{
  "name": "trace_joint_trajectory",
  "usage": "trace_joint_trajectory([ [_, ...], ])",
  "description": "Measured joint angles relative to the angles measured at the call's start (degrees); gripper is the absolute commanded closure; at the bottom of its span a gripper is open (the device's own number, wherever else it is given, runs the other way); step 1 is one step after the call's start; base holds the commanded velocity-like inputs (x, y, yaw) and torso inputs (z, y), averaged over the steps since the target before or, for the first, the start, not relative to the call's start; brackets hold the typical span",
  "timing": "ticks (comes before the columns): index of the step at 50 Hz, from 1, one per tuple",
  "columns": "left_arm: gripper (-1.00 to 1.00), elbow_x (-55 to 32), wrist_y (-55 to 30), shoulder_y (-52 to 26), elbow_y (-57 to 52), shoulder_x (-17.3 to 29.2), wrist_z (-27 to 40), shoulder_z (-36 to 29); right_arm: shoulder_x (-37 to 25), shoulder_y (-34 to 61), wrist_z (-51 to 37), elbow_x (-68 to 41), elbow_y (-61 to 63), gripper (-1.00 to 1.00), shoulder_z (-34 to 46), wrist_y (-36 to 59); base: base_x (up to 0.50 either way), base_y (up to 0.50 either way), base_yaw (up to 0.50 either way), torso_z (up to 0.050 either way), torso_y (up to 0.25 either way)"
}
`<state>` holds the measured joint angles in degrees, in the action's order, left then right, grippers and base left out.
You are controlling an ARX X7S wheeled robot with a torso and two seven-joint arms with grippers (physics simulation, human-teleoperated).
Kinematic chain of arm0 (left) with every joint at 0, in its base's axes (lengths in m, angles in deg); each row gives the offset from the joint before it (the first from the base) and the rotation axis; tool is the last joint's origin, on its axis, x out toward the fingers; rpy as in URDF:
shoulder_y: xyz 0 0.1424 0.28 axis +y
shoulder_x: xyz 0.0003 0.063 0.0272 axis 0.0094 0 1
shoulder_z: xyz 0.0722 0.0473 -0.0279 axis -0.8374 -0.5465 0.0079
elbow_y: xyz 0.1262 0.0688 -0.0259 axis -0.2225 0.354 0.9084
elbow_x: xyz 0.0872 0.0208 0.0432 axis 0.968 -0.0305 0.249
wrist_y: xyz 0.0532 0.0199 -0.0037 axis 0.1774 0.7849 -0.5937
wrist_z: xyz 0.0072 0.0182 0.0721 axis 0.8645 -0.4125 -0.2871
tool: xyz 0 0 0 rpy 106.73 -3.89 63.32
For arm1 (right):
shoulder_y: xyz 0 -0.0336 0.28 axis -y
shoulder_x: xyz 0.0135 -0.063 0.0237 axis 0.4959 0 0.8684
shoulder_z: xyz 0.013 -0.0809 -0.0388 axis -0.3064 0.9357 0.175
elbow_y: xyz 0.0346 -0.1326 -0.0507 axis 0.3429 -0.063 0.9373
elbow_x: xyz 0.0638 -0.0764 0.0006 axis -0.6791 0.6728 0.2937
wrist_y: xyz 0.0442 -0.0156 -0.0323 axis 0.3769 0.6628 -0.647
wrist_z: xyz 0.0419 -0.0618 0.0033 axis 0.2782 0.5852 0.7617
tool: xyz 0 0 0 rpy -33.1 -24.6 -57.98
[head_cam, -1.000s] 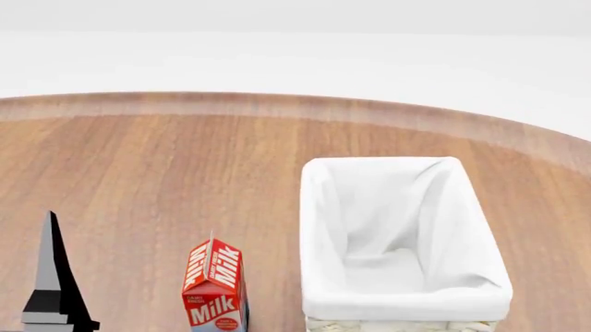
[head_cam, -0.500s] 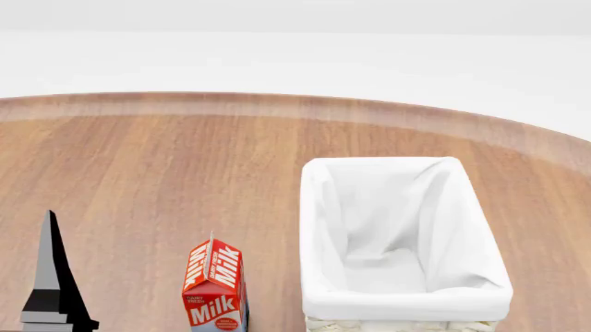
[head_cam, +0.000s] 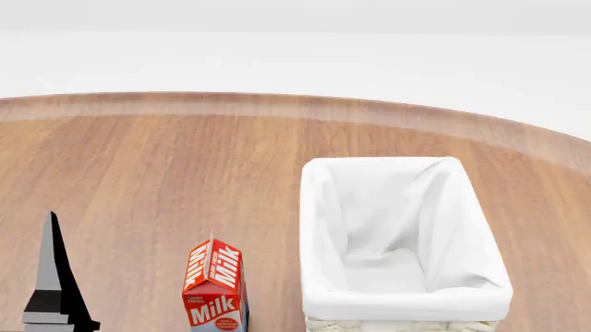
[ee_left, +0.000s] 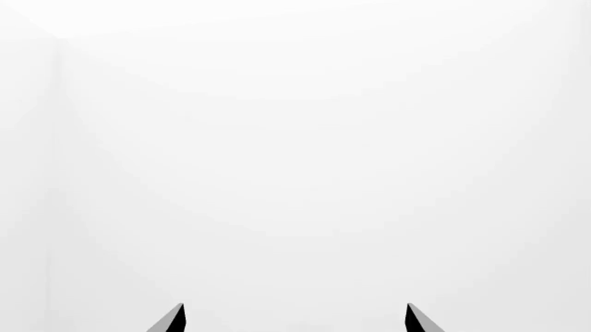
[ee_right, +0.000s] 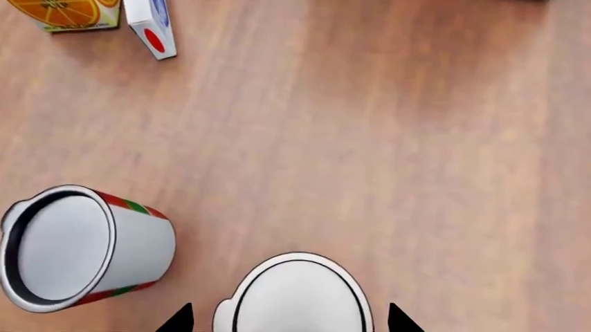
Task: Pick up the alphabet soup and the tomato sauce, and put them in the basket.
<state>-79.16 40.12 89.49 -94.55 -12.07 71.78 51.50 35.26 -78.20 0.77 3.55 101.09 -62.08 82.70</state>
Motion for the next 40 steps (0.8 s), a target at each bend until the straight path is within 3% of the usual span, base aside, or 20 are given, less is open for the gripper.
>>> trace_joint_trajectory([
  [40, -1.0, -0.05, -0.45, -0.22, -0.44, 0.52, 0.73, -0.67, 0.05, -0.3, 3.38, 2.96, -4.66, -1.0, 2.28, -4.52, 0.0, 0.0, 0.0, 0.0, 0.0],
])
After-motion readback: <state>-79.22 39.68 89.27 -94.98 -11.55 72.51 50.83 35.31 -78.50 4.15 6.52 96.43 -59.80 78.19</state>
